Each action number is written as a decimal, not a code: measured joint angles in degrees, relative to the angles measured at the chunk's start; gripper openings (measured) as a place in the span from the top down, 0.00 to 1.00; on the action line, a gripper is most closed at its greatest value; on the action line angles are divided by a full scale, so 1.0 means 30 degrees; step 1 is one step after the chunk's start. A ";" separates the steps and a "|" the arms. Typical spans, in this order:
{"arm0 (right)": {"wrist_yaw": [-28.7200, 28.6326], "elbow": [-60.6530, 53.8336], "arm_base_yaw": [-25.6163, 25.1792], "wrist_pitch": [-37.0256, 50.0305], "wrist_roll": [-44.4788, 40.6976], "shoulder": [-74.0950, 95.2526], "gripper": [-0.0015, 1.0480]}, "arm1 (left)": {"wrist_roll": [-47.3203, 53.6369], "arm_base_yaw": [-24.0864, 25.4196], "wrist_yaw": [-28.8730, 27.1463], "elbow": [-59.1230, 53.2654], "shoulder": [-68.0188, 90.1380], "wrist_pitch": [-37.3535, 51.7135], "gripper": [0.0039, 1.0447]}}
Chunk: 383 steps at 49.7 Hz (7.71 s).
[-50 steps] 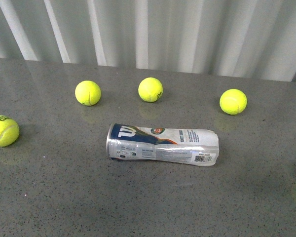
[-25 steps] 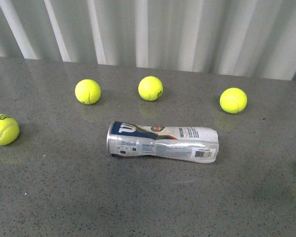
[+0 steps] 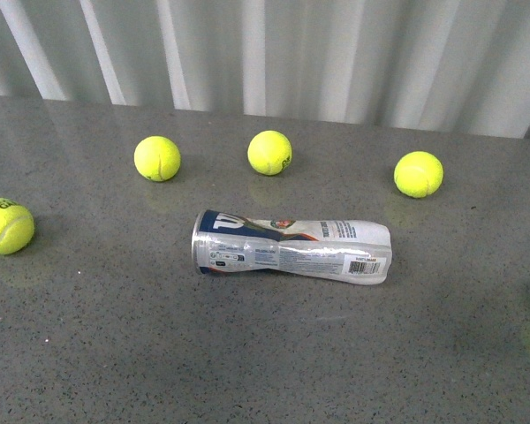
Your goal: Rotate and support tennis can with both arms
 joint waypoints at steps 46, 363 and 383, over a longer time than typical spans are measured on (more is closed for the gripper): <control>-0.0036 0.0000 -0.0007 0.0000 0.0007 -0.0007 0.07 | -0.9617 0.2382 0.9136 0.2856 1.2866 0.4728 0.06; -0.0044 0.0000 -0.0007 0.0000 0.0007 -0.0015 0.07 | -0.0044 0.0000 -0.0044 0.0160 1.1264 1.0542 0.97; -0.0036 0.0000 -0.0007 0.0000 0.0007 -0.0007 0.07 | -0.0044 0.0000 0.0000 -0.0007 0.7511 0.7555 0.97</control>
